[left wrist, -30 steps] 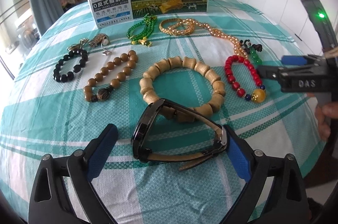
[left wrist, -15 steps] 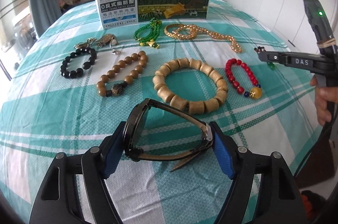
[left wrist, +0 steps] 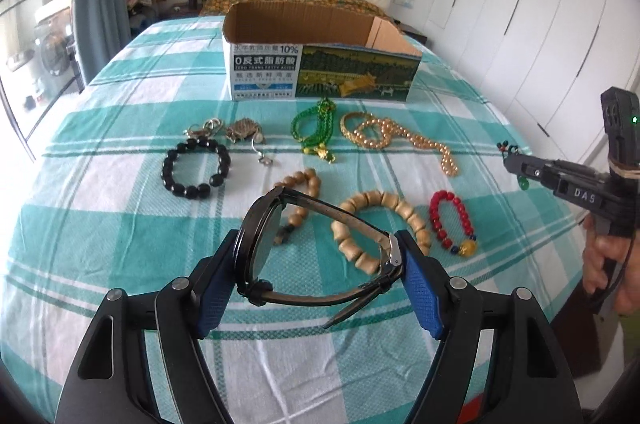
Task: Organize jewelry
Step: 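Carry sunglasses and pendant into the cardboard box and open both tools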
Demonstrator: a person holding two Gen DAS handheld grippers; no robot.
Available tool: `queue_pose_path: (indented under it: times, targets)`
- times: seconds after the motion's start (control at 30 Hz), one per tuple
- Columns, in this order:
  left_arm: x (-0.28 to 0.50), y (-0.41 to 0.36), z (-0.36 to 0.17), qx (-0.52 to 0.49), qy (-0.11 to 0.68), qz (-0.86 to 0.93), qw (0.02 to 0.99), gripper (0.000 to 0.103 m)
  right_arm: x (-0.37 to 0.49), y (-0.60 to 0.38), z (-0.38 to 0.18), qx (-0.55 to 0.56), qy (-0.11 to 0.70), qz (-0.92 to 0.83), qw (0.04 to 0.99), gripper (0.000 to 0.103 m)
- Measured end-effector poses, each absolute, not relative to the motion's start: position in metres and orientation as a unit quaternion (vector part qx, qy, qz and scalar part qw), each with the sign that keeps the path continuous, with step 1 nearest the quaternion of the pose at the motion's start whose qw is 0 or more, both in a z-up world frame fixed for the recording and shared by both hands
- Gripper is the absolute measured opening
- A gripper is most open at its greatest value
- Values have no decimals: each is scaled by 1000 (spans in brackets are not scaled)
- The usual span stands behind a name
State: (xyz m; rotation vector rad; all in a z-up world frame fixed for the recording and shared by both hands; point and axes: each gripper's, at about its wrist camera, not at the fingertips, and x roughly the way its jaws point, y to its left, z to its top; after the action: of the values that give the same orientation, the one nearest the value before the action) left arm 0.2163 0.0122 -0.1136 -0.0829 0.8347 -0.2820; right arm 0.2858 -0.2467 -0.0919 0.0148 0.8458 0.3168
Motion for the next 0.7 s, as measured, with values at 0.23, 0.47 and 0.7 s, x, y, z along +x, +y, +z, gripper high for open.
queue_pose_path:
  times: [0.23, 0.47, 0.7]
  targets:
    - [279, 15, -48, -52, 379, -162, 910, 76, 327, -242, -43, 41, 379, 180, 907, 16]
    - [383, -1, -4, -50, 359, -164, 918, 76, 416, -220, 7, 47, 348, 199, 915, 16]
    - [479, -13, -48, -43, 410, -145, 899, 76, 519, -204, -26, 65, 395, 187, 897, 16]
